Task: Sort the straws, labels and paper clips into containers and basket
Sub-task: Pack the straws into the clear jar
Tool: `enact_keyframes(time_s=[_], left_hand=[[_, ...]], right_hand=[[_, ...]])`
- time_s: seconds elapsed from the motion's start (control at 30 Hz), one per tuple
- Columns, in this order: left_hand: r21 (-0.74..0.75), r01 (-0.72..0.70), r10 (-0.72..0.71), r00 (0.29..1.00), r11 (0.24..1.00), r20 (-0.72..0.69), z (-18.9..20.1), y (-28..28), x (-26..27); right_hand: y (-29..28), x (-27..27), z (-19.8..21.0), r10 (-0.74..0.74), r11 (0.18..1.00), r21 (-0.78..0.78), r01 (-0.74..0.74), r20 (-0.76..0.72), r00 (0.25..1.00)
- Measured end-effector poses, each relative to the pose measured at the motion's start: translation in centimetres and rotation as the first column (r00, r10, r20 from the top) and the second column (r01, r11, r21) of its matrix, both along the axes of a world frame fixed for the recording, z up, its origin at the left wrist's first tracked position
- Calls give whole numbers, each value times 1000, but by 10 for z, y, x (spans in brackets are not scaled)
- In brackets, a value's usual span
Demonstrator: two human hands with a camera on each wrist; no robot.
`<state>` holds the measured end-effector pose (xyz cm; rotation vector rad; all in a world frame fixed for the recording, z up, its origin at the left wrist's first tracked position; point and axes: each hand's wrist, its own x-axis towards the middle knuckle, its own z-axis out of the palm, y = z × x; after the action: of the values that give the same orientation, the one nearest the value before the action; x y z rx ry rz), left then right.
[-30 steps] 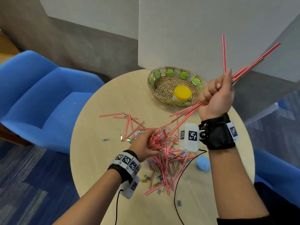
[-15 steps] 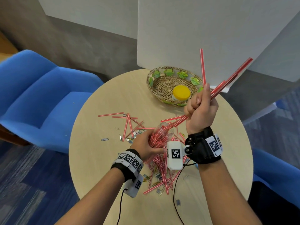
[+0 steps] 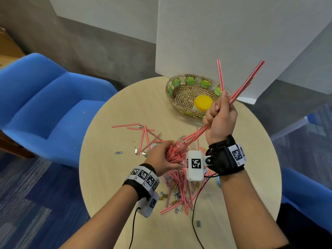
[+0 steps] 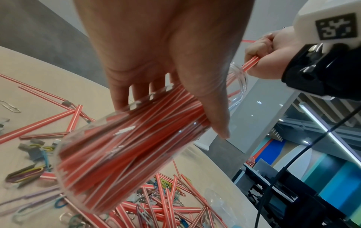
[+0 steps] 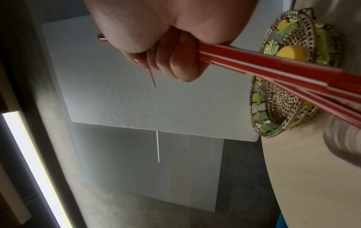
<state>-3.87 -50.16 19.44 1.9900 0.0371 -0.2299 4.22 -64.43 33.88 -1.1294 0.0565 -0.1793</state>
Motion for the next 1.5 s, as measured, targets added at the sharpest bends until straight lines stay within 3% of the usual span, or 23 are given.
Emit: enact_keyframes(time_s=[0.37, 0.53, 0.7, 0.87, 1.03, 1.17, 1.3, 1.5], left_hand=[[-36, -32, 33, 999, 999, 41, 10, -6, 3], [-20, -55, 56, 996, 998, 66, 19, -4, 9], [-30, -116, 119, 988, 993, 96, 21, 3, 11], [14, -111, 108, 985, 994, 137, 20, 8, 16], [70, -81, 72, 990, 994, 120, 11, 13, 18], [138, -54, 43, 996, 989, 84, -1, 23, 19], [195, -35, 22, 997, 980, 68, -8, 25, 21], [218, 18, -32, 998, 976, 60, -12, 24, 24]], right_hand=[[7, -3, -29, 162, 986, -26, -162, -26, 986], [11, -16, -51, 194, 933, -304, -191, -22, 981], [4, -20, -65, 268, 831, -524, -187, 82, 960], [2, -21, -77, 324, 769, -583, -263, 0, 946], [-10, -18, -68, 231, 762, -615, -203, -35, 972], [-32, -8, -68, 293, 659, -693, -293, -123, 948], [-34, -10, -67, 317, 723, -597, -348, -162, 935], [-25, -17, -73, 383, 608, -678, -413, -205, 901]])
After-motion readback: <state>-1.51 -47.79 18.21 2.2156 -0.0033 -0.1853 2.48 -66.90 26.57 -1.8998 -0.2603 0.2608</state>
